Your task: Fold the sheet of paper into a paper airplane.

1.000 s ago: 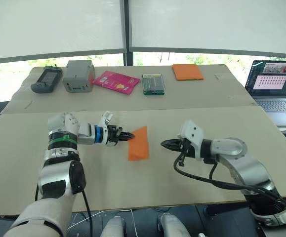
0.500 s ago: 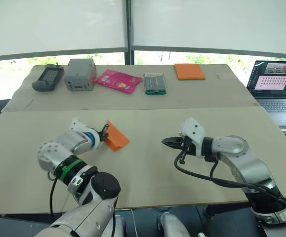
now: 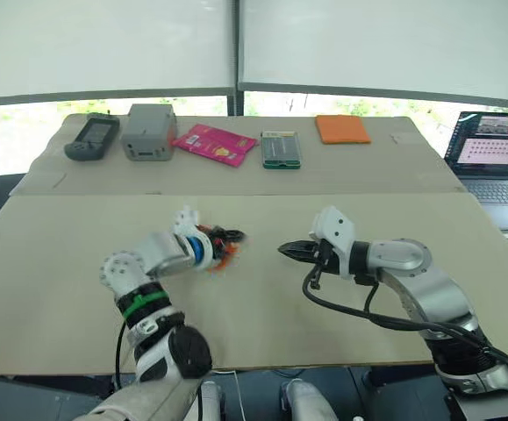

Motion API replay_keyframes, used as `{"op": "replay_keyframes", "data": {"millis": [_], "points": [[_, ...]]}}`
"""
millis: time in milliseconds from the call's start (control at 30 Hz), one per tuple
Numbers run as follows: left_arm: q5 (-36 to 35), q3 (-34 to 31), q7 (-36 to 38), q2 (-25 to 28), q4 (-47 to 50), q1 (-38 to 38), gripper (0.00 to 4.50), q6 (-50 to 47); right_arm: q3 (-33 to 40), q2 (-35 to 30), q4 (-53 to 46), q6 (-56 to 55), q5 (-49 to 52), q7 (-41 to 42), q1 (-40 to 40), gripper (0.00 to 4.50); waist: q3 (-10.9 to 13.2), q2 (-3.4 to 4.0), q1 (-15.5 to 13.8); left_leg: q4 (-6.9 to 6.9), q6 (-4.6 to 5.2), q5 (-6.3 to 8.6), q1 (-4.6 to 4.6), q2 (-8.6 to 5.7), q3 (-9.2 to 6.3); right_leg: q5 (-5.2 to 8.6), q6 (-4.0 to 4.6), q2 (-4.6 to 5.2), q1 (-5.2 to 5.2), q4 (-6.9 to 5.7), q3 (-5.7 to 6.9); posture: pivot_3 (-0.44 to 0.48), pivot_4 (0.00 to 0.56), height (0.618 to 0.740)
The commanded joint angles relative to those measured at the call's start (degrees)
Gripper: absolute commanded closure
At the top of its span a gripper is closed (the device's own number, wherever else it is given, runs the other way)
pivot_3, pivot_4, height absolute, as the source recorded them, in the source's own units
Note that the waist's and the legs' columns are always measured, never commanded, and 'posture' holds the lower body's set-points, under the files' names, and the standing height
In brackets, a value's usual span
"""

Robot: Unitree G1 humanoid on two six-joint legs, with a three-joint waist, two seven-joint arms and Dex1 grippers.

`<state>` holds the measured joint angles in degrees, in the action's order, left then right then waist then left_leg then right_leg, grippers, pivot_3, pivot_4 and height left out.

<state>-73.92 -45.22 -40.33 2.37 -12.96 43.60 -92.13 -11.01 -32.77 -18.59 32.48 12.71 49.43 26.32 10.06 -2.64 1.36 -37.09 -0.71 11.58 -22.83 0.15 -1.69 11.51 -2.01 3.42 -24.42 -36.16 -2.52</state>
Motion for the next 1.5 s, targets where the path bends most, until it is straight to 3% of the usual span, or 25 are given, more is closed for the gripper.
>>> {"op": "replay_keyframes", "data": {"millis": [33,233,400,500,567,667,700,733,800,867,1000,1100,1367,1500], "points": [[-10.65,7.89,2.49,15.02,-5.73,-3.85,0.04,-0.37,-0.26,1.0,-0.88,-0.3,1.2,-0.05,0.34,4.5,0.0,0.01,1.2,0.03,0.0,0.0,0.04,0.05,0.0,0.0,0.04,-0.06,0.0,-0.03,0.0,0.0,0.15,0.74],[-25.89,21.08,13.66,34.51,-9.19,-9.51,0.04,-0.37,-1.6,3.44,0.67,-0.77,1.12,0.22,1.62,4.5,0.0,0.02,0.96,0.25,0.0,-0.01,0.42,0.25,0.0,0.17,0.27,-0.26,0.14,-0.17,0.05,0.0,0.15,0.74],[-27.8,24.44,26.96,46.88,-6.52,-11.42,0.04,-0.37,-2.32,5.5,2.8,-1.5,1.09,0.7,2.98,4.5,0.02,-0.02,0.65,0.22,-0.02,-0.02,0.22,0.19,0.04,0.15,0.3,-0.15,0.07,-0.01,0.09,0.0,0.15,0.74],[-16.02,21.89,41.71,53.65,5.69,-15.98,0.04,4.51,-2.76,8.52,5.1,-1.82,1.14,-0.36,4.25,4.5,0.03,-0.02,0.69,0.22,-0.02,-0.02,0.1,0.2,0.03,0.16,0.31,-0.16,-0.03,0.06,0.13,0.0,0.15,0.74],[2.38,27.26,56.88,62.04,16.48,-24.97,0.04,21.58,-3.35,10.81,6.93,-1.84,0.33,-1.76,5.09,4.5,0.06,0.04,1.1,0.25,-0.04,-0.02,0.05,0.22,0.1,0.16,0.34,-0.15,-0.12,0.08,0.11,0.0,0.15,0.74],[21.23,31.06,71.24,65.5,22.16,-35.3,0.04,43.75,-3.25,15.17,9.1,-0.94,1.22,-3.97,5.67,4.5,0.05,0.18,1.08,0.58,-0.19,-0.07,0.09,0.27,0.4,0.34,0.86,-0.03,-0.31,0.12,0.03,0.0,0.15,0.74],[22.02,31.03,74.39,65.41,21.55,-36.39,0.04,44.74,-4.22,16.13,9.79,-1.51,0.63,-4.27,5.78,4.5,0.05,0.18,0.96,0.71,-0.3,-0.14,0.09,0.27,0.43,0.38,0.94,0.01,-0.43,0.12,0.01,0.0,0.15,0.74],[23.3,31.66,77.87,65.96,21.52,-37.57,0.0,45.95,-5.54,16.95,10.61,-2.43,-0.26,-4.32,5.81,3.88,0.05,0.17,0.73,0.75,-0.34,-0.17,0.0,0.36,0.45,0.36,0.99,-0.05,-0.53,0.12,0.02,0.0,0.15,0.74],[26.3,31.91,82.48,65.62,21.47,-38.82,0.0,49.28,-7.33,17.85,11.95,-3.92,-1.75,-4.26,6.0,3.32,0.05,0.15,0.42,0.72,-0.35,-0.19,-0.24,0.54,0.44,0.3,0.97,-0.21,-0.72,0.09,0.11,0.0,0.15,0.74],[29.3,31.94,83.68,64.35,21.46,-39.66,0.0,51.72,-8.91,19.41,14.64,-6.98,-4.11,-5.83,7.21,2.47,0.06,0.13,0.24,0.65,-0.35,-0.19,-0.45,0.64,0.4,0.18,0.75,-0.33,-0.87,0.09,0.17,0.0,0.15,0.74],[32.3,30.28,86.07,61.97,24.05,-43.14,0.0,54.32,-11.22,22.96,22.21,-12.41,-10.07,-11.22,11.08,1.2,0.06,0.13,0.94,0.61,-0.34,-0.2,-0.41,0.66,0.51,0.17,0.61,-0.31,-0.86,0.09,0.12,0.0,0.15,0.74],[31.1,28.43,86.93,60.57,25.28,-44.2,0.0,51.57,-11.45,25.19,26.65,-13.82,-11.12,-11.86,12.72,0.19,0.06,0.11,1.13,0.58,-0.34,-0.2,-0.41,0.71,0.47,0.14,0.63,-0.36,-0.86,0.06,0.14,0.0,0.15,0.74],[33.2,27.21,87.62,58.34,25.74,-43.35,0.0,50.75,-11.35,30.03,37.89,-18.09,-12.96,-11.04,17.41,0.19,0.06,0.12,1.26,0.54,-0.33,-0.2,-0.38,0.76,0.41,0.11,0.67,-0.44,-0.84,-0.03,0.14,0.0,0.15,0.74],[34.84,27.36,87.87,57.52,24.56,-42.09,0.0,51.52,-12.24,29.39,41.54,-22.98,-14.94,-10.37,18.79,1.33,0.06,0.12,1.18,0.54,-0.33,-0.2,-0.37,0.75,0.37,0.11,0.67,-0.44,-0.83,-0.03,0.15,0.0,0.15,0.74]]}}
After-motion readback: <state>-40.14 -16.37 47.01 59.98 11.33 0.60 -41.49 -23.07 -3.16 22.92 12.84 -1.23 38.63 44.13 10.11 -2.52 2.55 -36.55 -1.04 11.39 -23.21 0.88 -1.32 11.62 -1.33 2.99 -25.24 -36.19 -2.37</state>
